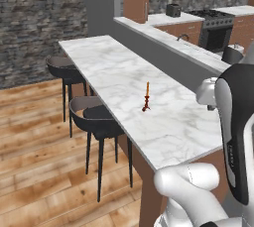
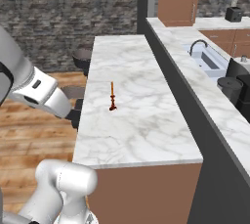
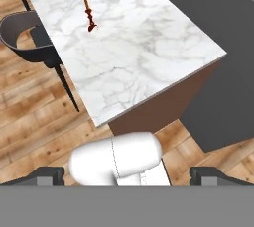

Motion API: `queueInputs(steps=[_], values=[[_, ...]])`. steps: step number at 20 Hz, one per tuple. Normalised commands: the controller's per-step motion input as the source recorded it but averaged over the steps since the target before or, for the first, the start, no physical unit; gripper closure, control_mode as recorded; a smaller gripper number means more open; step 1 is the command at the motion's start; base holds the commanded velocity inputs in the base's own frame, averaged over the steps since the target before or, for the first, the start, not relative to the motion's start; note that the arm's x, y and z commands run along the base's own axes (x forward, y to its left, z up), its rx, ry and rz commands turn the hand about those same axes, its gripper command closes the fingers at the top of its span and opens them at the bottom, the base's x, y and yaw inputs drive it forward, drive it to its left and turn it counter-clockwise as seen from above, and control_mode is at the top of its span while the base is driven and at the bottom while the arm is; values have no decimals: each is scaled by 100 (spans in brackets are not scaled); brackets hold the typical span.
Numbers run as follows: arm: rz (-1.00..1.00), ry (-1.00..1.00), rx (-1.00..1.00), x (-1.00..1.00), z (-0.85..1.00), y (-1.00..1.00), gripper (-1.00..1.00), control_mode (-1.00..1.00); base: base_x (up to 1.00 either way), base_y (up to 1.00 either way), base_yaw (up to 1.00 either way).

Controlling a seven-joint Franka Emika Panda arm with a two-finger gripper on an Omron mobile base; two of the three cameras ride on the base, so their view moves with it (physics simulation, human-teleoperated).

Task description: Get the candle and the beer from the cabinet and move them to the dining counter.

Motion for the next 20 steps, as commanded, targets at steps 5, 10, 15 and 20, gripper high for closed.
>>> queueInputs(steps=[5,10,15,20], values=[[6,0,-2,0,0,2,-100,-100,0,0,0],[7,0,-1,0,0,0,-100,-100,0,0,0],[5,0,0,0,0,0,-100,100,0,0,1],[0,0,0,0,0,0,-100,100,-43,-5,-4]])
